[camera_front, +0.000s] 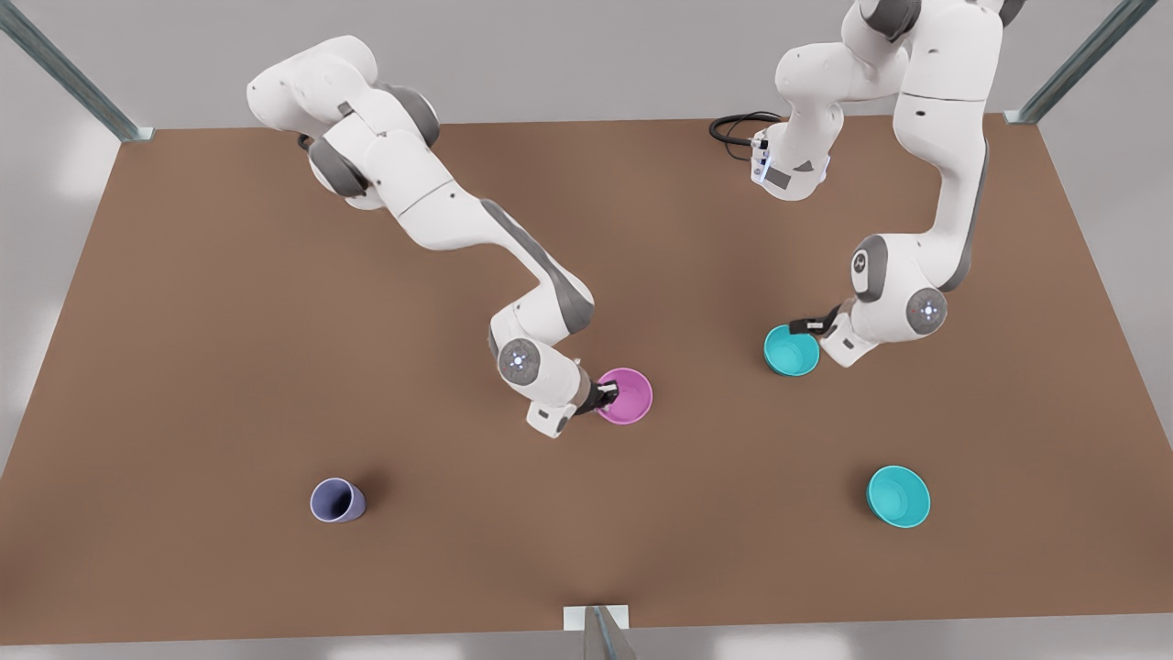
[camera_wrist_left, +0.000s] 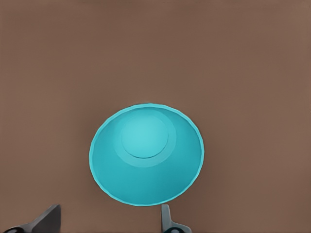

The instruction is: Stack the blue bowl on the pink bowl

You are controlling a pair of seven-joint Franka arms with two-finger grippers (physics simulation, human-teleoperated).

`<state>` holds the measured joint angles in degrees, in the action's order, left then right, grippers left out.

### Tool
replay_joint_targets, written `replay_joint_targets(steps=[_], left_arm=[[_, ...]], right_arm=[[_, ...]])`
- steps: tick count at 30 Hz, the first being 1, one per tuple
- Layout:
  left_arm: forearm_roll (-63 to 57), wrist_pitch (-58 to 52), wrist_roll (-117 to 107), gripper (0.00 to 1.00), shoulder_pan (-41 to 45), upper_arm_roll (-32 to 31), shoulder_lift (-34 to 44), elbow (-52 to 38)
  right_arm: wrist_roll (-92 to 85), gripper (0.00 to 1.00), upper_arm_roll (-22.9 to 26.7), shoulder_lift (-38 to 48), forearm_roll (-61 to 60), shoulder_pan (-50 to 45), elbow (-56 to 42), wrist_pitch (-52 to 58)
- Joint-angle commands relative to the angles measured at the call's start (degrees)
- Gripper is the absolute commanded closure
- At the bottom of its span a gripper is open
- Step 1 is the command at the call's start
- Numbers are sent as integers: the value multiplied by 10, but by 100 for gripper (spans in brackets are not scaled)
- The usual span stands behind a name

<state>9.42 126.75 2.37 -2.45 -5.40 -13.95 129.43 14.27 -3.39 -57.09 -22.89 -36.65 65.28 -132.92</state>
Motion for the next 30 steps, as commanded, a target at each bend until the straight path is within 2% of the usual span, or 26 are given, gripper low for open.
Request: replay_joint_targets(steps=[1, 3, 4, 5, 6, 7, 11, 12, 13, 14, 15, 17, 18, 20, 22, 24, 26, 28, 29, 30], left_arm=[[9, 115, 188, 0, -6, 0, -12, 5], [12, 117, 215, 0, -10, 1, -15, 5], [41, 126, 215, 0, -9, 1, -18, 5], [45, 133, 215, 0, -9, 1, -22, 5], [45, 138, 215, 0, -9, 1, -29, 4], [45, 146, 215, 0, -9, 1, -35, 4], [45, 144, 215, 1, -9, 1, -56, 5], [45, 143, 215, 47, -9, 1, -56, 5], [45, 142, 214, 64, -9, 1, -56, 5], [45, 140, 214, 69, -8, 1, -56, 5], [45, 140, 214, 69, -8, 1, -57, 6], [45, 140, 214, 76, -8, 1, -60, 5], [45, 140, 213, 79, -8, 1, -59, 5], [45, 140, 213, 79, -8, 1, -57, 4], [45, 133, 186, 79, -2, 1, -38, -5], [45, 73, 114, 79, 19, 1, -21, -43], [46, 68, -1, 79, 69, 1, 0, -57], [45, 68, -177, 79, 143, -3, -20, -122], [42, 40, -251, 79, 157, -27, -61, -187], [30, -40, -300, 79, 175, -27, -123, -288]], right_arm=[[399, 79, 1, -13, 4, -5, -9, -9], [399, 79, 1, -22, 4, -6, -10, -21], [399, 72, 1, -27, 4, -7, -10, -29], [399, 45, 1, -28, 4, -11, -9, -37], [399, 13, 1, -28, 4, -13, -9, -41], [399, 0, 1, -33, 5, -15, -9, -45], [399, 0, 4, -3, 3, -11, -10, -43], [399, 0, 4, 20, 1, -2, -9, -35], [398, 0, 3, 36, 1, 11, -6, -24], [395, 0, 3, 51, 1, 26, -1, -6], [388, 0, 3, 66, 2, 43, -1, 34], [275, 0, 3, 92, 3, 100, 12, 159], [163, 0, 9, 95, 14, 150, 14, 237], [-52, 0, 10, 97, 125, 272, 6, 331], [-265, 0, 12, 200, 197, 341, 2, 447], [-303, 0, 18, 318, 237, 331, 7, 509], [-290, 0, 27, 440, 237, 316, 76, 516], [-260, 0, 26, 546, 239, 316, 177, 501], [-258, 0, 25, 573, 238, 319, 221, 474], [-257, 0, 26, 574, 238, 319, 225, 473]])
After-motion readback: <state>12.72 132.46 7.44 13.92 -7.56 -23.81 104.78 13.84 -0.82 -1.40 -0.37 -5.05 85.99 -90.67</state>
